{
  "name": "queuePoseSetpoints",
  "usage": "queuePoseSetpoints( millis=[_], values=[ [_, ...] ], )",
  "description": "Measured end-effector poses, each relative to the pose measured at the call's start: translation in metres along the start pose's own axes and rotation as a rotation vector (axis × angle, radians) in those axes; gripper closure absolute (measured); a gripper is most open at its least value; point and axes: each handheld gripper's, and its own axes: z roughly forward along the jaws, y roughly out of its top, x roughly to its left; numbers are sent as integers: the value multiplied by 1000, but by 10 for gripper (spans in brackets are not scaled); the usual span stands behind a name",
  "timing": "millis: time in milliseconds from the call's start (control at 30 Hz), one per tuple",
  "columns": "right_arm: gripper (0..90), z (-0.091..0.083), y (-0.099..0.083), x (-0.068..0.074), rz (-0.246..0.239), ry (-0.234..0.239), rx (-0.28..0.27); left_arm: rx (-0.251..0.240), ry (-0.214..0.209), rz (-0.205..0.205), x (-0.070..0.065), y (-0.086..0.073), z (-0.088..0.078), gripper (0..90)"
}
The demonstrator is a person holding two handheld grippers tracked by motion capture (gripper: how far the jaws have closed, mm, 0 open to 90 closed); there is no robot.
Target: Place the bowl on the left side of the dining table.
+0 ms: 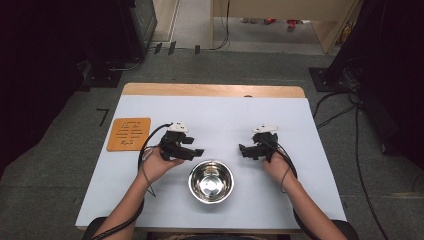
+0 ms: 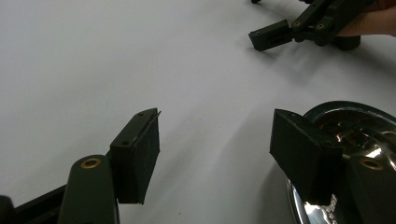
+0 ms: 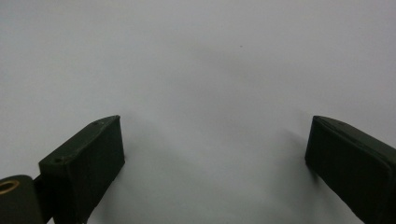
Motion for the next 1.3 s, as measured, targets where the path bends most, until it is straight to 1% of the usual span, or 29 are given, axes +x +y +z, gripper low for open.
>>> queuePoseSetpoints(
  millis=[100, 200, 300, 433, 967, 1200, 1300],
  values=[
    [43, 0, 0, 0, 0, 0, 0, 2, -7, 1, -2, 1, 1, 340],
    [43, 0, 0, 0, 0, 0, 0, 7, -3, 18, -5, 1, 3, 340],
    [43, 0, 0, 0, 0, 0, -1, 11, -11, 33, -8, 1, 5, 340],
    [43, 0, 0, 0, 0, 0, -1, 28, -10, 51, -12, 1, 8, 340],
    [43, 0, 0, 0, 1, 0, 0, 49, -41, 71, -19, 0, 16, 337],
    [43, 0, 0, 0, 2, 0, 0, 73, -54, 90, -23, -1, 21, 336],
    [43, 0, 0, 0, 2, 0, 0, 75, -60, 95, -24, -1, 22, 342]
  ],
)
